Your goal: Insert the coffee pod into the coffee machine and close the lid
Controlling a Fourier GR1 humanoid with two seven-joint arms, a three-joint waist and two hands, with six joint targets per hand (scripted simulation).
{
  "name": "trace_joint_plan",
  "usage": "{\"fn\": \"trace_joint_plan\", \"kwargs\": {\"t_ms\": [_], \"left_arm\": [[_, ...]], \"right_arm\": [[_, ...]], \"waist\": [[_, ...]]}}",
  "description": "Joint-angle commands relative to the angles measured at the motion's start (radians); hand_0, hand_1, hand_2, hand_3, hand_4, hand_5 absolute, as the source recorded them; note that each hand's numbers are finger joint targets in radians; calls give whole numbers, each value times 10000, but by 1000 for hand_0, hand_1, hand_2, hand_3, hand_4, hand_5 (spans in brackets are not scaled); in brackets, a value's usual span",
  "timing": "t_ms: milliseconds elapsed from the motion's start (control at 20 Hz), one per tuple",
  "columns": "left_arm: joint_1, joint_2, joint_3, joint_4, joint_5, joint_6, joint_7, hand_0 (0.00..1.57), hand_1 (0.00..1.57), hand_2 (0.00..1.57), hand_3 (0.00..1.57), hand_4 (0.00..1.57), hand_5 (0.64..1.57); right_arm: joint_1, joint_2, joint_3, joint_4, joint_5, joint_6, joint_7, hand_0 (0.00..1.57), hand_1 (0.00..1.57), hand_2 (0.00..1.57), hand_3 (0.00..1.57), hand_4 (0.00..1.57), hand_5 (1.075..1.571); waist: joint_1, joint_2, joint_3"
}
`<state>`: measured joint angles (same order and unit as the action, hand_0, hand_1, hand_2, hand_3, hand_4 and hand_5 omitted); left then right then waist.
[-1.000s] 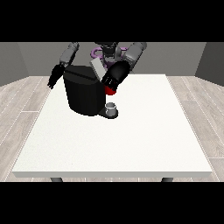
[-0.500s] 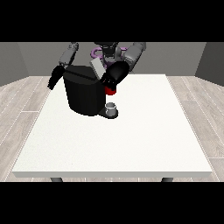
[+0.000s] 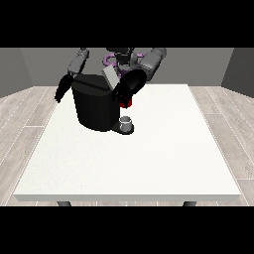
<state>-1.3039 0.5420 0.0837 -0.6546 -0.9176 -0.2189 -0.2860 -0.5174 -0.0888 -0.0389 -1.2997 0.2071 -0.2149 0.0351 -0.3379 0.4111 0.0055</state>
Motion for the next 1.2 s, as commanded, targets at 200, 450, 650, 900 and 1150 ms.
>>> {"fn": "trace_joint_plan", "kwargs": {"t_ms": [200,450,650,900,1150], "left_arm": [[-75,614,287,400,-55,15,-349,0,0,526,441,0,1571],[640,-707,-58,137,-162,189,467,0,0,332,226,0,1571],[1248,-467,178,221,59,-122,380,0,0,0,60,0,1571],[2579,-1670,-151,152,161,-66,328,0,0,85,0,0,1571],[3775,-3302,1866,19,2805,-10,-315,0,0,0,0,198,1571]], "right_arm": [[114,134,18,-183,-48,-64,39,0,0,0,0,133,1571],[1007,401,156,339,-77,-10,-404,0,0,0,0,0,1571],[1895,81,-98,501,-470,527,-871,0,0,0,0,0,1571],[2302,422,228,456,-210,276,143,0,0,0,0,0,1571],[3231,247,-407,682,-816,446,-768,0,0,0,0,0,1571]], "waist": [[43,-23,-55],[428,-1010,-49],[767,-1811,-49],[1524,-3204,-57],[2469,-4524,-85]]}}
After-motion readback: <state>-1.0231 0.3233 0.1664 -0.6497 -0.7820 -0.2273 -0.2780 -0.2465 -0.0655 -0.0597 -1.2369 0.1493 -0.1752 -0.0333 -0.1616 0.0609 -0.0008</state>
